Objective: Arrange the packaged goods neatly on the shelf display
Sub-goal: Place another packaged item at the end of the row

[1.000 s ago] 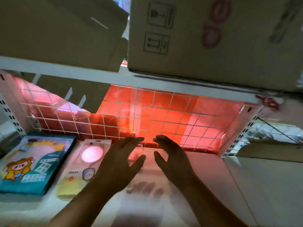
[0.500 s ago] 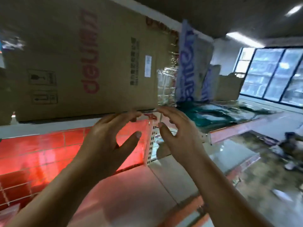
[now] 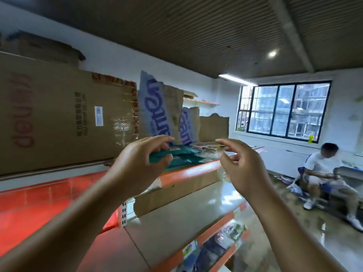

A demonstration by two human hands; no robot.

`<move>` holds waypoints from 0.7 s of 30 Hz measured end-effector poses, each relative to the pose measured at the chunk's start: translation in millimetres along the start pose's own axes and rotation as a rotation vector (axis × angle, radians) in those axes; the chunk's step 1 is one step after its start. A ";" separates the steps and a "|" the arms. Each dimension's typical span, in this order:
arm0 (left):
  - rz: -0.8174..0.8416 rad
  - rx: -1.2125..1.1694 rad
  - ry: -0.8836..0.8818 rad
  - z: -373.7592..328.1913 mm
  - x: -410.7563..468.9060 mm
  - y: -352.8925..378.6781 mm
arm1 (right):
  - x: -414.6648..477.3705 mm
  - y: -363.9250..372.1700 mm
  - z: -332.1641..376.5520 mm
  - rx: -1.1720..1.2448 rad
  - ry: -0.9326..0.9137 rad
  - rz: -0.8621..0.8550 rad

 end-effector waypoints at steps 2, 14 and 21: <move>0.030 0.016 0.011 -31.0 2.9 21.3 | 3.6 -36.3 -20.7 -0.043 0.041 0.017; 0.177 0.111 0.166 -164.3 40.2 129.6 | 40.1 -183.9 -84.1 -0.280 0.045 0.089; 0.226 0.199 0.168 -142.2 73.8 179.6 | 56.5 -196.5 -124.3 -0.355 0.049 0.098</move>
Point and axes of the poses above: each hand's wrist, its own x-axis towards the middle knuckle, its own y-axis out of the palm, z = x × y, the point moved 8 cm from there along x, towards the middle knuckle, and after that the axes turned 14 degrees about -z, right-handed, at the moved point
